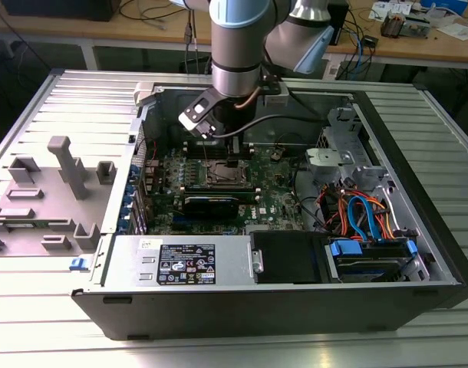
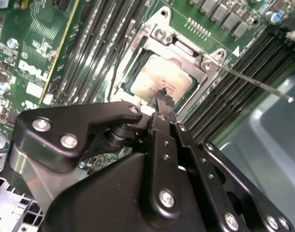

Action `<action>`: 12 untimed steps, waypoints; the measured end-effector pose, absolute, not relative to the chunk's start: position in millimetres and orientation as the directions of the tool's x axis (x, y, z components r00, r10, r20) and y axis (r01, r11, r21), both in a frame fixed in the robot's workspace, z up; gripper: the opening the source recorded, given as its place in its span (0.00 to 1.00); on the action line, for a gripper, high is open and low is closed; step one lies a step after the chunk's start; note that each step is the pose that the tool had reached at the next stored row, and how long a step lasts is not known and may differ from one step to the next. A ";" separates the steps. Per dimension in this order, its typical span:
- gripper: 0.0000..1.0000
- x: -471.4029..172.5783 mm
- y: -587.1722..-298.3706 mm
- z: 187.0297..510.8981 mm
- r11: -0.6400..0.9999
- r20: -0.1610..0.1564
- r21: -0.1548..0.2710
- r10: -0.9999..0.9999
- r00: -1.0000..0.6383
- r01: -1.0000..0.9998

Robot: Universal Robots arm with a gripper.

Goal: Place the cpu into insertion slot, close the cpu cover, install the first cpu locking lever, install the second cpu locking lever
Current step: 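Close the cpu cover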

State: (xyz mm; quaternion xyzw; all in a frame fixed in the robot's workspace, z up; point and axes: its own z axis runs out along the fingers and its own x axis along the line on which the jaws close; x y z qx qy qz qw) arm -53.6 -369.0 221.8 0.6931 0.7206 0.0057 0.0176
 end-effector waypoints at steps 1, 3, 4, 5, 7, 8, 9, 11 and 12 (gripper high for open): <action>0.11 -53.2 -369.0 221.8 0.039 -0.017 0.033 0.999 -0.038 0.999; 0.11 -52.1 -368.9 221.8 0.039 -0.017 0.033 0.999 -0.038 0.999; 0.11 -51.4 -369.0 221.8 0.039 -0.017 0.033 0.999 -0.038 0.999; 0.11 -50.8 -368.9 221.8 0.039 -0.017 0.033 0.999 -0.038 0.999; 0.11 -49.7 -368.9 221.8 0.039 -0.017 0.033 0.999 -0.038 0.999; 0.11 -49.2 -368.9 221.8 0.039 -0.017 0.033 0.999 -0.038 0.999; 0.11 -48.6 -368.9 221.8 0.039 -0.017 0.033 0.999 -0.038 0.999; 0.11 -47.6 -368.9 221.8 0.039 -0.017 0.033 0.999 -0.038 0.999; 0.11 -47.1 -368.9 221.8 0.039 -0.017 0.033 0.999 -0.038 0.999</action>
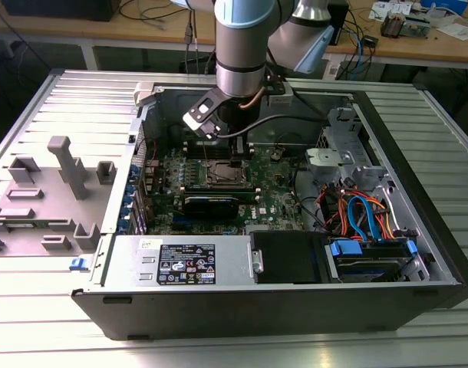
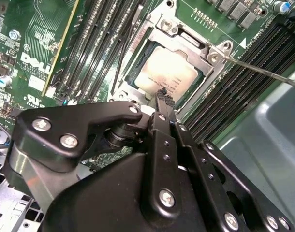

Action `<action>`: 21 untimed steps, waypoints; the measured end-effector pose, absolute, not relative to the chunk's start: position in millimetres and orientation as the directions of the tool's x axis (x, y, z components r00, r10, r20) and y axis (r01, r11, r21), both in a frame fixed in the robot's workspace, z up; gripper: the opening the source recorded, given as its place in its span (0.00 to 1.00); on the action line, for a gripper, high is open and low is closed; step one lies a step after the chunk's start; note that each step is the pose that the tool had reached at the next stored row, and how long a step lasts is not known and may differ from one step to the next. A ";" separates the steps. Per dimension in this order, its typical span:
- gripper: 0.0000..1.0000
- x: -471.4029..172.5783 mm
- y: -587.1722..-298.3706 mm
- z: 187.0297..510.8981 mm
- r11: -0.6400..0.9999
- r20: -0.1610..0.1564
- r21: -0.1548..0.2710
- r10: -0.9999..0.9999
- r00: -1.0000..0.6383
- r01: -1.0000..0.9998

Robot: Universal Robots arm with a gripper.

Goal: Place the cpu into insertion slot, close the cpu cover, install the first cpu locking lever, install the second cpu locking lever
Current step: 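Close the cpu cover, then install the first cpu locking lever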

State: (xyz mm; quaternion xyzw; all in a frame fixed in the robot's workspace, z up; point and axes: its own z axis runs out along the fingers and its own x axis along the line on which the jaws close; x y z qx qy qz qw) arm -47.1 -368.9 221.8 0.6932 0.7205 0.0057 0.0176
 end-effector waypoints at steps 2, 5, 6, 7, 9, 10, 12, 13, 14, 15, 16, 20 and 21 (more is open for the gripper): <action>0.11 -46.1 -368.9 221.8 0.039 -0.017 0.033 0.999 -0.038 0.999; 0.11 -44.5 -368.9 221.8 0.039 -0.017 0.033 0.999 -0.038 0.999; 0.11 -44.0 -368.9 221.8 0.039 -0.017 0.033 0.999 -0.038 0.999; 0.11 -43.3 -368.9 221.8 0.039 -0.017 0.033 0.999 -0.038 0.999; 0.11 -42.0 -368.9 221.8 0.039 -0.017 0.033 0.999 -0.038 0.999; 0.11 -41.3 -368.9 221.8 0.039 -0.017 0.033 0.999 -0.038 0.999; 0.11 -39.5 -368.9 221.8 0.039 -0.017 0.033 0.999 -0.038 0.999; 0.11 -38.3 -368.9 221.8 0.039 -0.017 0.033 0.999 -0.038 0.999; 0.11 -37.9 -368.9 221.9 0.039 -0.017 0.033 0.999 -0.038 0.999; 0.11 -37.9 -368.9 222.6 0.039 -0.018 0.032 0.999 -0.038 0.999; 0.11 -37.9 -368.9 224.2 0.039 -0.017 0.033 0.999 -0.038 0.999; 0.11 -37.9 -368.9 245.9 0.039 -0.017 0.033 0.999 -0.038 0.999; 0.11 -37.9 -368.9 248.1 0.039 -0.017 0.033 0.999 -0.038 0.999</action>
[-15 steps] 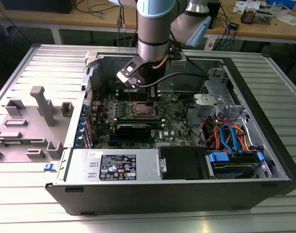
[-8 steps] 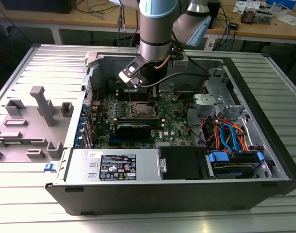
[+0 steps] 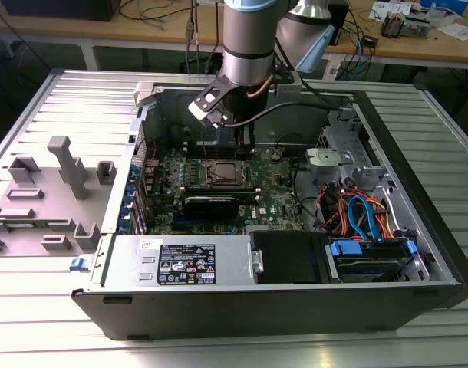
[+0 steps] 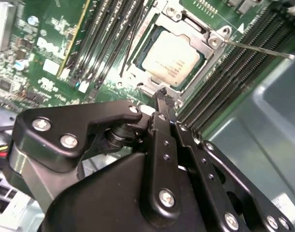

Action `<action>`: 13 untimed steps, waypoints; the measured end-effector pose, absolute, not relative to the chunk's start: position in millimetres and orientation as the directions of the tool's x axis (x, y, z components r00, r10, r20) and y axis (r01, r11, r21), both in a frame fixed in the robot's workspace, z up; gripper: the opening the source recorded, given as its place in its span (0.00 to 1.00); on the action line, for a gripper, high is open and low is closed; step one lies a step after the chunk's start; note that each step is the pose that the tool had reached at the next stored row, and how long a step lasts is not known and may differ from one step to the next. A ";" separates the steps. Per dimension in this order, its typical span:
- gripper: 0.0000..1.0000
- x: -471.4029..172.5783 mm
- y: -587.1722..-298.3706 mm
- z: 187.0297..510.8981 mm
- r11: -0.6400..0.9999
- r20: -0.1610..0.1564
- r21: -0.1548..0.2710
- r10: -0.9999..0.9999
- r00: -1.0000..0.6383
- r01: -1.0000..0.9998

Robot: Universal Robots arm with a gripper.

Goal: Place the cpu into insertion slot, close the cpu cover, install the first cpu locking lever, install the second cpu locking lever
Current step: 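Install the first cpu locking lever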

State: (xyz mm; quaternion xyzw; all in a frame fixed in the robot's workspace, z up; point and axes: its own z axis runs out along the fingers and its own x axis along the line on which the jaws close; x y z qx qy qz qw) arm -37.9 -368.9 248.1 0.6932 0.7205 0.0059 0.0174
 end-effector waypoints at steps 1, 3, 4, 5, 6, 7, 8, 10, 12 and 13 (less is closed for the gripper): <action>0.11 -37.9 -368.9 251.1 0.039 -0.017 0.033 0.999 -0.038 0.999; 0.11 -37.9 -368.9 253.3 0.039 -0.017 0.033 0.999 -0.038 0.999; 0.11 -37.9 -368.9 253.3 0.039 -0.017 0.033 0.999 -0.038 0.999; 0.11 -37.8 -368.9 253.3 0.039 -0.017 0.033 0.999 -0.038 0.999; 0.11 -37.8 -368.9 253.4 0.039 -0.017 0.033 0.999 -0.038 0.999; 0.11 -37.9 -368.9 253.5 0.039 -0.017 0.033 0.999 -0.038 0.999; 0.11 -37.9 -368.9 253.5 0.039 -0.017 0.033 0.999 -0.038 0.999; 0.11 -37.9 -368.9 253.5 0.039 -0.017 0.033 0.999 -0.038 0.999; 0.11 -37.9 -368.9 253.6 0.039 -0.017 0.033 0.999 -0.038 0.999; 0.11 -37.9 -368.9 253.6 0.039 -0.017 0.033 0.999 -0.038 0.999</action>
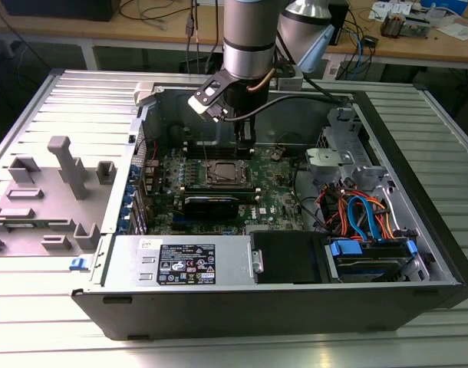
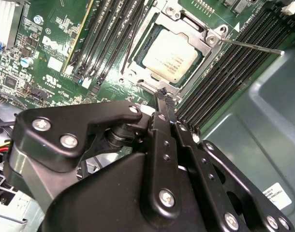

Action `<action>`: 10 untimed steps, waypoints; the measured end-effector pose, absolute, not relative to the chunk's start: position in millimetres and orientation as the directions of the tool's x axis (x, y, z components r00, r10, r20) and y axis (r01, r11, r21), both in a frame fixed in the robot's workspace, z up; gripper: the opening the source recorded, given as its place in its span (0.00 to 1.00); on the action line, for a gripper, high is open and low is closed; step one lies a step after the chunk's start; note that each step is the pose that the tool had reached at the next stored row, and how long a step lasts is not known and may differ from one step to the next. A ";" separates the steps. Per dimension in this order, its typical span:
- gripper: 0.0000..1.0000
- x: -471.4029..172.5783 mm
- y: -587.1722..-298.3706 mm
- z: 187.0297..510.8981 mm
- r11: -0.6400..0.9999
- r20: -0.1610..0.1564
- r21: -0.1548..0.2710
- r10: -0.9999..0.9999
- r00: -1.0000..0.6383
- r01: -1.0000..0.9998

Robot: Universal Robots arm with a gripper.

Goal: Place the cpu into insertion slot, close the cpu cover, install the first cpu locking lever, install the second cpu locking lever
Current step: 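Install the first cpu locking lever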

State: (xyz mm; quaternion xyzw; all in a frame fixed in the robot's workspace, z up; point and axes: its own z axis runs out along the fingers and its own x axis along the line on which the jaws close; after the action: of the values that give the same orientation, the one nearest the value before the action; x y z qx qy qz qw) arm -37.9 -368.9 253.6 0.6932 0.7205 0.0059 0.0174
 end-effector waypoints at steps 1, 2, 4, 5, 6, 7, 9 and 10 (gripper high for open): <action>0.11 -37.9 -368.9 253.6 0.039 -0.017 0.033 0.999 -0.038 0.999; 0.11 -37.9 -368.9 253.6 0.039 -0.017 0.033 0.999 -0.038 0.999; 0.11 -37.9 -368.9 253.7 0.039 -0.017 0.033 0.999 -0.038 0.999; 0.11 -37.9 -368.9 253.7 0.039 -0.017 0.033 0.999 -0.038 0.999; 0.11 -37.9 -368.9 253.7 0.039 -0.017 0.033 0.999 -0.038 0.999; 0.11 -37.9 -368.9 253.7 0.039 -0.017 0.033 0.999 -0.039 0.999; 0.11 -38.1 -368.9 253.8 0.046 -0.017 0.033 0.999 -0.046 0.998; 0.11 -38.5 -368.9 253.8 0.056 -0.017 0.033 0.998 -0.056 0.998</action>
State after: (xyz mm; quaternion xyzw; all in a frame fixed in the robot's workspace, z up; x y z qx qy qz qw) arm -38.5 -368.9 253.8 0.6870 0.7264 0.0059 0.0174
